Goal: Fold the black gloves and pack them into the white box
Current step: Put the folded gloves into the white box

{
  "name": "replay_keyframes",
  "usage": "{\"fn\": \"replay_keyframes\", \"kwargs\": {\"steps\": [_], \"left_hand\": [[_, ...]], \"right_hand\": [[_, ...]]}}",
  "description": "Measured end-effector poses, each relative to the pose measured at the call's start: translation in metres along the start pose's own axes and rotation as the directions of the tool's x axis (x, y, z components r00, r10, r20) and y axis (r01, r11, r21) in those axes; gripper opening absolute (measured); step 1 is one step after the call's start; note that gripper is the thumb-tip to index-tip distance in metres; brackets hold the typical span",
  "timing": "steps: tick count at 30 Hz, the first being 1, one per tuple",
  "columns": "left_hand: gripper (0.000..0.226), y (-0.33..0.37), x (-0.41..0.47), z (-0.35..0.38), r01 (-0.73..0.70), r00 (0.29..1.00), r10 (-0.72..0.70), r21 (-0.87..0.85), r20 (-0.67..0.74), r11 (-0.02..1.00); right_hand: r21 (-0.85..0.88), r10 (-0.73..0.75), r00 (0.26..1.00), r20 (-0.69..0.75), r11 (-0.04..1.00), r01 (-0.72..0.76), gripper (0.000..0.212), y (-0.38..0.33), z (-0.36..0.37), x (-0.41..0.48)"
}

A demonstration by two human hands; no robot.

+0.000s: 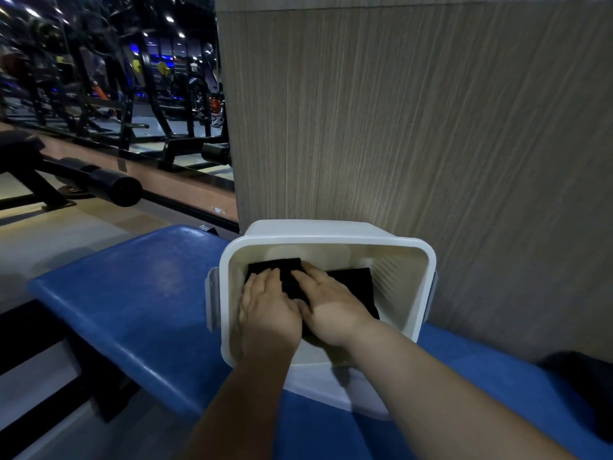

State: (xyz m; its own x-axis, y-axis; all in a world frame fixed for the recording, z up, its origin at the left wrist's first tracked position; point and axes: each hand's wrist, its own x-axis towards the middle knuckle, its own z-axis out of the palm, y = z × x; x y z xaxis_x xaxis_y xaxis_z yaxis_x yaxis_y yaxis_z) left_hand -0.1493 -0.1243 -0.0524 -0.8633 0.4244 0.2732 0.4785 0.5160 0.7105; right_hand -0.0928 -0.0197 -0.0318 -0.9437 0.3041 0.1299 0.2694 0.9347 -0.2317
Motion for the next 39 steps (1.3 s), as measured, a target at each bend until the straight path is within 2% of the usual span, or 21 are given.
{"fn": "replay_keyframes", "kwargs": {"steps": [6, 13, 17, 23, 30, 35, 39], "left_hand": [[0.052, 0.004, -0.004, -0.005, -0.055, 0.997, 0.056, 0.017, -0.047, 0.998], [0.054, 0.011, -0.020, -0.010, -0.157, 0.980, 0.165, 0.074, -0.112, 0.985], [0.038, 0.025, -0.043, -0.005, -0.233, 0.958, 0.242, 0.071, -0.157, 0.970], [0.009, 0.056, -0.078, 0.022, -0.289, 0.951, 0.285, 0.017, 0.121, 0.957], [0.011, 0.112, -0.136, 0.083, -0.318, 0.867, 0.358, -0.169, 0.347, 0.933], [0.011, 0.149, -0.170, 0.127, -0.285, 0.805, 0.352, -0.209, 0.478, 0.935], [0.012, 0.182, -0.194, 0.153, -0.244, 0.745, 0.338, -0.238, 0.575, 0.940]], "right_hand": [[0.086, 0.061, 0.981, -0.185, 0.995, -0.046, 0.064, -0.001, -0.005, -0.015], [0.092, 0.049, 0.917, -0.396, 0.996, -0.014, 0.041, 0.011, -0.006, -0.063], [0.104, 0.074, 0.895, -0.440, 0.994, -0.032, 0.032, 0.027, -0.001, -0.106], [0.132, 0.237, 0.865, -0.442, 0.971, -0.199, 0.027, 0.069, 0.000, -0.188], [0.141, 0.442, 0.741, -0.506, 0.889, -0.435, 0.025, 0.123, -0.017, -0.276], [0.205, 0.545, 0.585, -0.601, 0.812, -0.546, 0.025, 0.158, -0.030, -0.319], [0.282, 0.586, 0.442, -0.679, 0.764, -0.580, 0.023, 0.180, -0.040, -0.339]]}}
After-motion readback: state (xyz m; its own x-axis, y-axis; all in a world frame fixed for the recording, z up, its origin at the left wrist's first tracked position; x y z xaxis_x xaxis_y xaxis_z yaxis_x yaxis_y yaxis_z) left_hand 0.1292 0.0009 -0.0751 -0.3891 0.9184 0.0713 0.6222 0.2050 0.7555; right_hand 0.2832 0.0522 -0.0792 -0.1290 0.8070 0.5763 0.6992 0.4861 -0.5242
